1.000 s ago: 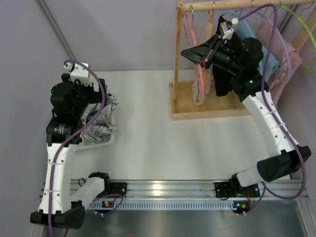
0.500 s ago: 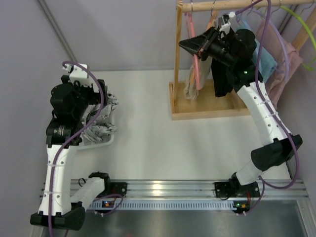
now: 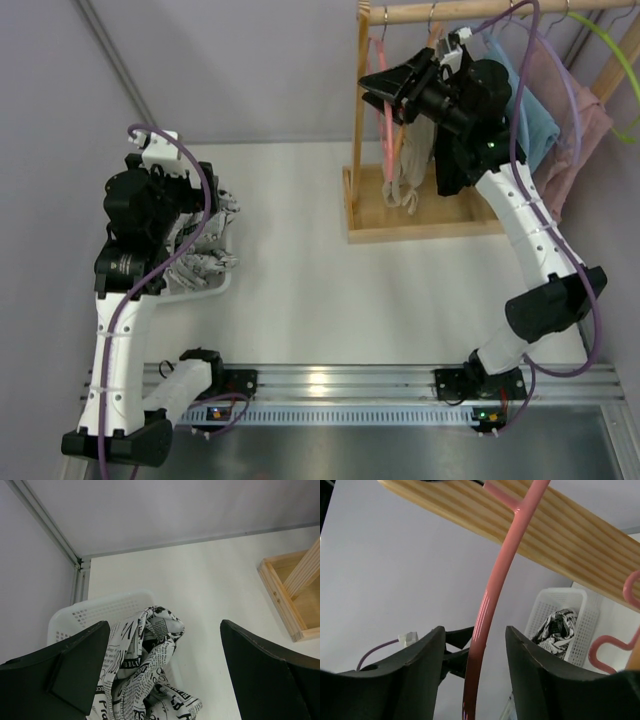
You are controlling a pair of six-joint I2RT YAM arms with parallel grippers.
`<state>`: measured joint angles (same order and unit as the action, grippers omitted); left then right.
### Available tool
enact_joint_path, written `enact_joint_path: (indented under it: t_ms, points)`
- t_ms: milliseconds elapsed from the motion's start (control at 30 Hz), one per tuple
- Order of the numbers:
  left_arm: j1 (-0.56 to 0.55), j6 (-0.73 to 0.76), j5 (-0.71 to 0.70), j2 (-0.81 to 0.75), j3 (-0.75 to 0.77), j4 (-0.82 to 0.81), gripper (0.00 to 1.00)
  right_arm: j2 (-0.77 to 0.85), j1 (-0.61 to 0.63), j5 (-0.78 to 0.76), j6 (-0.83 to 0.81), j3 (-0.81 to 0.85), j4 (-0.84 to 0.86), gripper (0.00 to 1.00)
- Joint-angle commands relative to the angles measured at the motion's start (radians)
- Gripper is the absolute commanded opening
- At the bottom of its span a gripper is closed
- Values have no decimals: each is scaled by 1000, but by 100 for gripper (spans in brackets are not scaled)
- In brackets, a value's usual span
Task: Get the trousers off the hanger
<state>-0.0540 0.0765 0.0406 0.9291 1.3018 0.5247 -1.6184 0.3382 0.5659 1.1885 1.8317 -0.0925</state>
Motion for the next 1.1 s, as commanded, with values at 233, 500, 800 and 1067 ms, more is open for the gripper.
enact_joint_path:
  t_ms: [233, 500, 800, 1067]
  points:
    - [2, -7, 5, -13, 28, -23, 98, 156, 9, -44, -102, -26, -53, 76]
    - [2, -23, 10, -22, 42, -22, 98, 276, 9, -103, -184, -124, -187, 91]
    - [2, -40, 18, -29, 39, -23, 98, 386, 5, -101, -282, -226, -221, 93]
    - [2, -37, 19, -41, 25, -22, 98, 502, -1, -126, -482, -206, -210, 93]
